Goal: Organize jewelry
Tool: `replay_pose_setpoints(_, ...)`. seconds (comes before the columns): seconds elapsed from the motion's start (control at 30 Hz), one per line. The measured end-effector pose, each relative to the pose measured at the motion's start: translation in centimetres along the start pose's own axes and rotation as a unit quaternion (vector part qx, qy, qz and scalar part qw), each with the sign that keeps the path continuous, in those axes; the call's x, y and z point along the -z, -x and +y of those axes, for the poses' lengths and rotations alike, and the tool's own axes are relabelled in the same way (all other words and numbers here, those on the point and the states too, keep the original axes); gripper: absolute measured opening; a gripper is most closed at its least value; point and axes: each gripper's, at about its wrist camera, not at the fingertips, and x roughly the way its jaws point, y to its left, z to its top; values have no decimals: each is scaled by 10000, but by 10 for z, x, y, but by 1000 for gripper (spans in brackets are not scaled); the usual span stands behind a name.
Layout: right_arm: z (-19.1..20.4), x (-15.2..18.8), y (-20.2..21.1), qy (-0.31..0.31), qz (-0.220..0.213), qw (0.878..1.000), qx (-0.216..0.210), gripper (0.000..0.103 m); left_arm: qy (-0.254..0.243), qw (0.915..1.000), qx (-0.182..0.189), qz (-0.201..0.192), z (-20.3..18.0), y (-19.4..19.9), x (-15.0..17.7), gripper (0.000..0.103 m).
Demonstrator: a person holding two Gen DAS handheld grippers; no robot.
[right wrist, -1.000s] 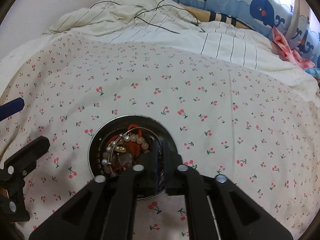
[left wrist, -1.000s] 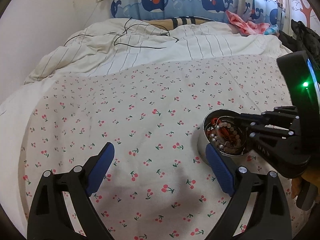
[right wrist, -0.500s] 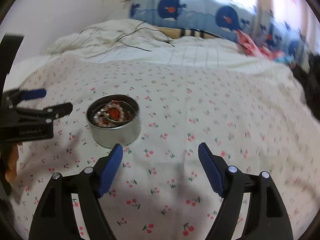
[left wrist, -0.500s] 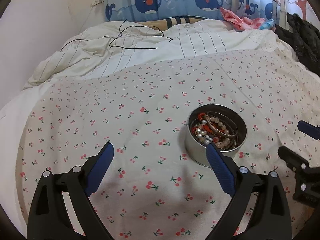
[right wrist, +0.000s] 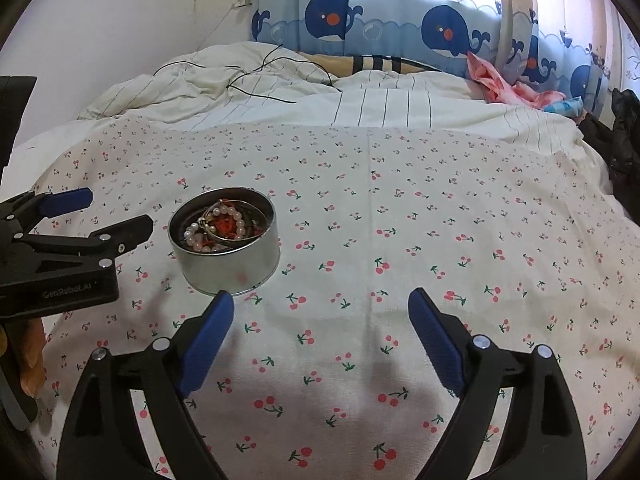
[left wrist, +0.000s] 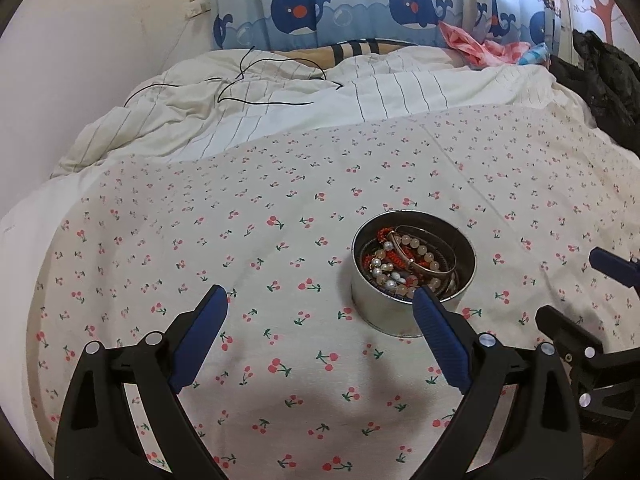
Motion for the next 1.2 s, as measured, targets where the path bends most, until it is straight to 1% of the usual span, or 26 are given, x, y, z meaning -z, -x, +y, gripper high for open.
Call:
replay_pose_setpoints(0.13, -1, -1, 1, -36, -32, 10000, 16, 87, 117, 9999, 25, 0, 3, 0, 0, 90)
replay_pose_setpoints(0.37, 2, -4, 3, -22, -63, 10000, 4, 88, 150, 9999, 27, -5, 4, 2, 1, 90)
replay_pose_setpoints(0.53, 12, -6, 0, 169, -26, 9999, 10, 90, 203, 9998, 4, 23, 6, 1, 4, 90)
replay_pose_setpoints(0.67, 19, -5, -2, 274, 12, 9996, -9, 90, 279, 9995, -33, 130, 9, 2, 16, 95)
replay_pose_setpoints(0.87, 23, -3, 0, 351, 22, 9994, -43, 90, 218, 9995, -50, 234, 11, 3, 27, 95)
replay_pose_setpoints(0.93, 23, -4, 1, 341, -1, 9994, -38, 90, 173, 9996, -97, 200, 11, 5, 26, 95)
replay_pose_setpoints(1.03, 22, -4, 2, 297, 3, 9995, -49, 90, 218, 9996, -10, 197, 13, 10, 26, 95)
replay_pose_setpoints(1.2, 24, -4, 1, 268, -9, 9996, -54, 90, 254, 9996, -19, 139, 13, 11, 24, 95)
